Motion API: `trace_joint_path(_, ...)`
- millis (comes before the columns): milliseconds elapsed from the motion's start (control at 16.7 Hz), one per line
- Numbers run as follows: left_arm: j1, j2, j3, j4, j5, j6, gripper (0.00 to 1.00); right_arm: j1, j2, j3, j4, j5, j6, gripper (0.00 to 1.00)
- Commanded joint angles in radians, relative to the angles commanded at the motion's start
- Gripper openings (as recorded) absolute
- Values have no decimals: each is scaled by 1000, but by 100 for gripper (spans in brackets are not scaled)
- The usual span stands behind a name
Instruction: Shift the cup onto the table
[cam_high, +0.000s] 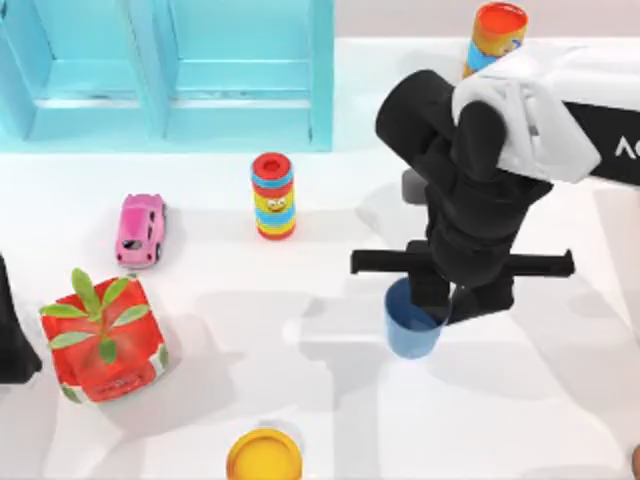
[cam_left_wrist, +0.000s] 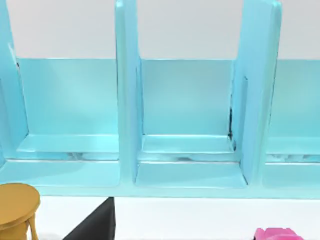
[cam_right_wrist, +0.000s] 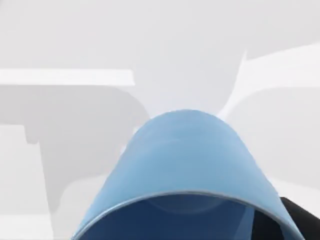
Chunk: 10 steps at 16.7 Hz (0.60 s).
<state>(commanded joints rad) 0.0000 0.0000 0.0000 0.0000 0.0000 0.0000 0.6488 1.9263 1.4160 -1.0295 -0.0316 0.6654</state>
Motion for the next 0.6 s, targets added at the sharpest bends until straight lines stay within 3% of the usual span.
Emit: trace_joint_path(600, 0, 0, 0, 0, 0, 0, 100, 0, 0, 0, 0, 0, 0, 98)
